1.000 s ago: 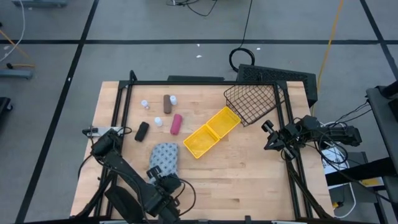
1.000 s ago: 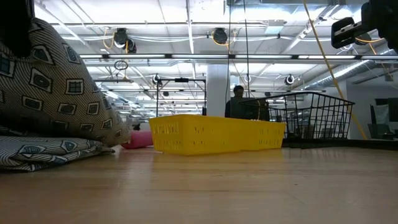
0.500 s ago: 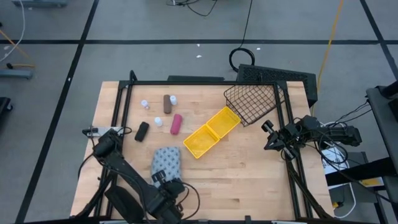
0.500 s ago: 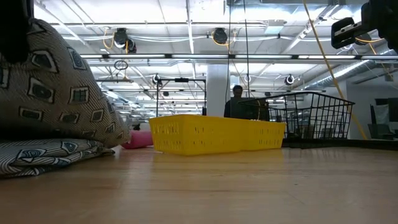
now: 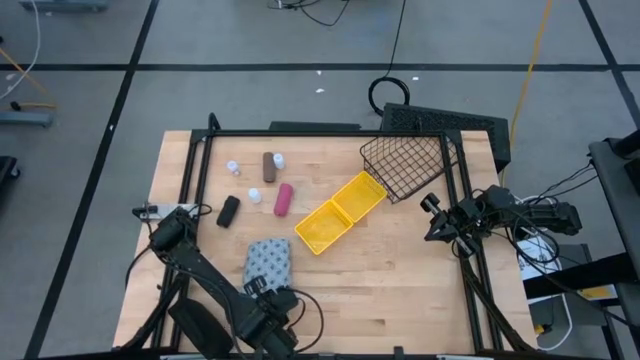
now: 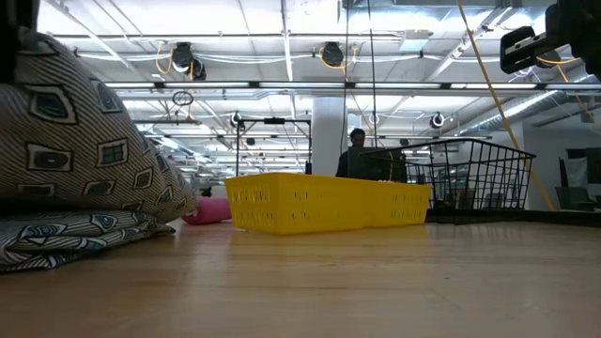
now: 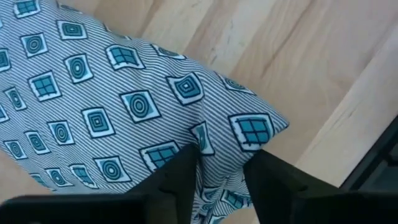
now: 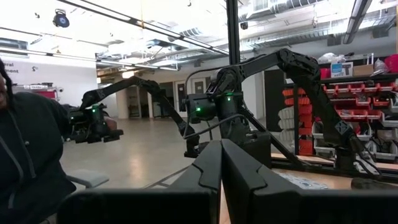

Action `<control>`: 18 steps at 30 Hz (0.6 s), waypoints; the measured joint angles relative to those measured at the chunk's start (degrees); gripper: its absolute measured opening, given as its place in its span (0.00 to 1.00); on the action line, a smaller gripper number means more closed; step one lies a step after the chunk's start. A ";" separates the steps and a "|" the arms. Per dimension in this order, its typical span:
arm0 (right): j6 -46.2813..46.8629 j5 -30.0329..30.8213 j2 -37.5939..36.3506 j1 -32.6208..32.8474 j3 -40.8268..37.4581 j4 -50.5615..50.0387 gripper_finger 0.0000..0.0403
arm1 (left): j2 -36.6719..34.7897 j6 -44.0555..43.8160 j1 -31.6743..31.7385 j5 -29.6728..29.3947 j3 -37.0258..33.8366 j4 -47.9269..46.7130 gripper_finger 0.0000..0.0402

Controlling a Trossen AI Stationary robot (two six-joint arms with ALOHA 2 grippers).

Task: Pick & place medical supplies in basket/bin
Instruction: Put the hospital gown into the black wire basket

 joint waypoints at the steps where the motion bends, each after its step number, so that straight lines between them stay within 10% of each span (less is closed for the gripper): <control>1: 0.01 0.00 0.00 0.00 0.00 0.01 0.00 | -0.27 -0.25 0.02 -0.57 0.00 0.13 0.37; 11: 0.02 -0.02 0.00 0.00 0.01 0.13 0.00 | -6.69 -9.09 -1.64 -9.18 0.00 -0.96 0.40; 18: 0.00 -0.02 0.01 0.00 0.00 0.13 0.00 | -12.34 -37.89 -8.59 -21.12 -0.03 -15.64 0.41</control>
